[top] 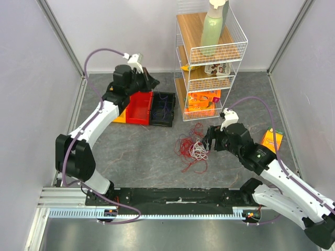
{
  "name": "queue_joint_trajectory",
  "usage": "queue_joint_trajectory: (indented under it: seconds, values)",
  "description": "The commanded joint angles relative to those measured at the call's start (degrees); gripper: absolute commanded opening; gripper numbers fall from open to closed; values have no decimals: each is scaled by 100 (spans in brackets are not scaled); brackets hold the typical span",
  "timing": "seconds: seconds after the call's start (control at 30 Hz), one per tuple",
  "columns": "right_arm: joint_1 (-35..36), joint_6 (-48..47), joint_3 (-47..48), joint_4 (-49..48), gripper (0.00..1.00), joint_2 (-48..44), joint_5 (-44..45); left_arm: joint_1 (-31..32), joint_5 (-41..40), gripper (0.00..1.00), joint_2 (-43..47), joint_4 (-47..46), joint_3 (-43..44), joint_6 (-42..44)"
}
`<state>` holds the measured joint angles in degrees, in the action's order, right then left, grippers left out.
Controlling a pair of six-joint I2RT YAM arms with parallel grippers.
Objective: Untangle the cables
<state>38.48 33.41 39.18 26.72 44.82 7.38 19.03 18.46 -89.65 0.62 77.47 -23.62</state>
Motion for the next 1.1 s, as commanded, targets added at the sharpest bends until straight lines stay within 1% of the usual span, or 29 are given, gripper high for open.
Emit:
queue_joint_trajectory:
  seconds: [0.0,0.07,0.2,0.37,0.47,0.53,0.6,0.67,0.7,0.73,0.8,0.87,0.9,1.0,1.07]
  values:
    - [28,43,-85,-255,82,-192,18,22,-219,2,-167,-308,-644,-310]
    - [28,69,-130,-264,82,-193,-17,66,-299,2,-342,-265,-777,-284]
    - [28,8,-165,-264,82,-131,-61,171,-650,2,-720,50,-716,-424]
    - [28,-80,-182,-316,82,44,27,365,-1010,2,-1326,447,-382,-477]
    - [28,-142,-148,-299,82,176,88,391,-1072,2,-1678,648,-129,-609]
    - [19,-142,-174,-308,82,168,123,383,-1142,9,-1871,903,170,-574]
    - [28,-142,-244,-351,82,185,124,383,-1248,24,-1864,1045,295,-617]
    - [28,-150,-296,-352,82,229,124,391,-1274,42,-1601,967,68,-714]
    - [28,-124,-323,-360,82,247,167,409,-1275,47,-1400,879,-108,-749]
    - [28,-54,-367,-404,82,308,211,400,-1275,58,-1180,809,-301,-750]
    - [28,42,-376,-501,81,474,264,409,-1292,76,-776,817,-592,-732]
    - [19,78,-315,-580,80,746,264,417,-1170,89,-363,852,-864,-741]
    - [19,78,-288,-624,80,913,273,435,-1126,93,-152,852,-1013,-741]
    - [2,69,-262,-782,79,1291,212,505,-845,95,262,904,-1278,-662]
    - [-24,61,-279,-914,79,1459,142,602,-591,86,404,905,-1392,-539]
